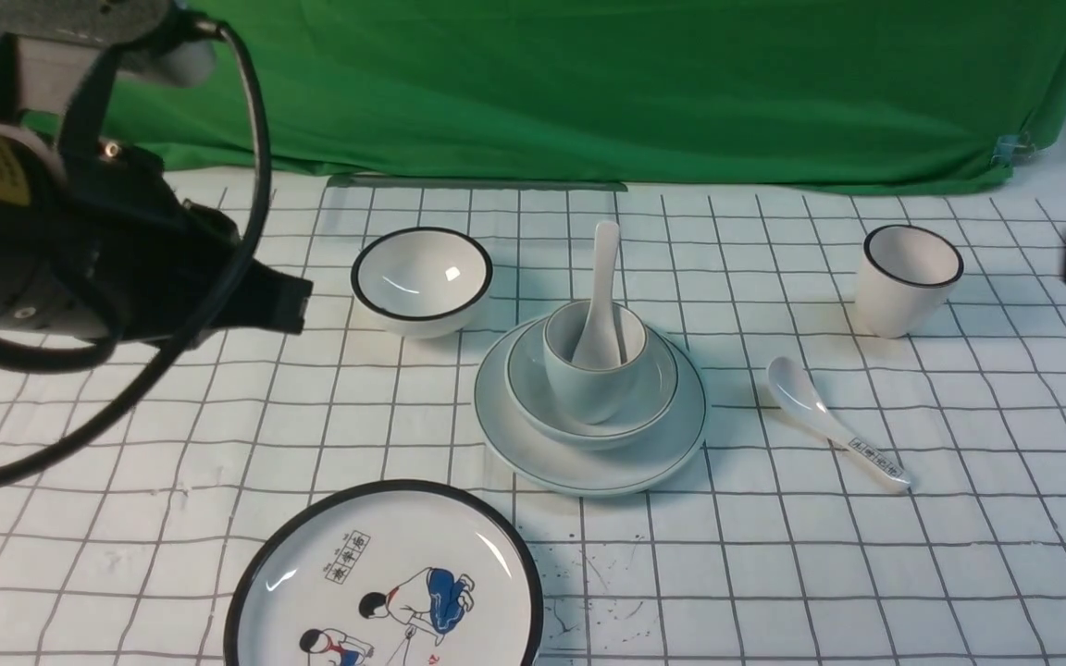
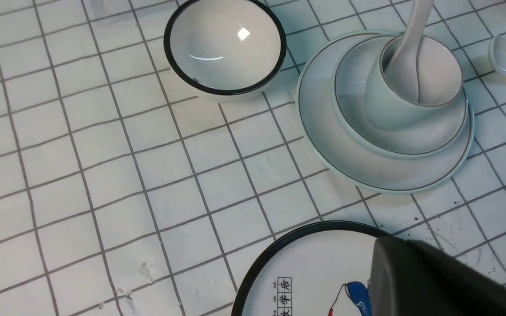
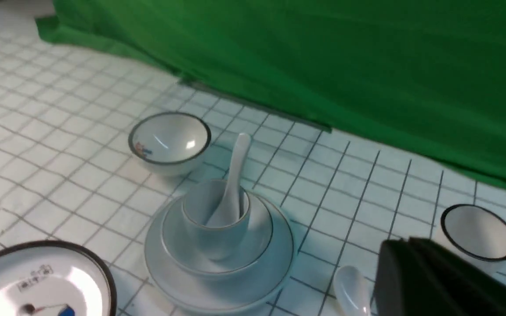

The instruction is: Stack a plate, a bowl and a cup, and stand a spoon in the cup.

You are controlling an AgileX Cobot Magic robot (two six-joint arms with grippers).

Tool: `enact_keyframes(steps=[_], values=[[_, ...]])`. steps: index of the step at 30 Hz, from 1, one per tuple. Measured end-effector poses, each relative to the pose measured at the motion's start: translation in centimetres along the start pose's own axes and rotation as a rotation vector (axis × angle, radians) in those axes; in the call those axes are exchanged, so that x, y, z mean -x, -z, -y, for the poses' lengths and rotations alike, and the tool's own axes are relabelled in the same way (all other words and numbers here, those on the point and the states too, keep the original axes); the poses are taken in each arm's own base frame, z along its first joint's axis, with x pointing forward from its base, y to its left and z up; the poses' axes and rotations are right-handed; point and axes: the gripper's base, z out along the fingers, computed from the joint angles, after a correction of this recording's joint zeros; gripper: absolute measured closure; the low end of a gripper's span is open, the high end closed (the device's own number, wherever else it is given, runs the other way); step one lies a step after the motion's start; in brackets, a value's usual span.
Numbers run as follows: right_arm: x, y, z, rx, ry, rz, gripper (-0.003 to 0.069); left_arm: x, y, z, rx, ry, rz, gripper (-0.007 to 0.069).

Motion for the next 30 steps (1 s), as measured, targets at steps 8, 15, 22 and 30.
enact_keyframes(steps=[8,15,22,30], values=[[-10.4,3.8,0.0,0.012,-0.047,0.482,0.063,-5.1,3.8,-0.4,-0.028,0.057,0.232,0.0623],[-11.1,4.0,0.0,0.025,-0.086,0.559,0.0566,-13.2,6.2,-1.1,-0.076,0.107,0.544,0.0623],[-11.1,4.0,0.0,0.025,-0.088,0.562,0.0528,-17.4,6.9,-1.4,-0.108,0.118,0.718,0.0623],[-11.1,4.0,0.0,0.025,-0.088,0.562,0.0508,-18.4,6.3,-1.5,-0.106,0.114,0.714,0.0623]])
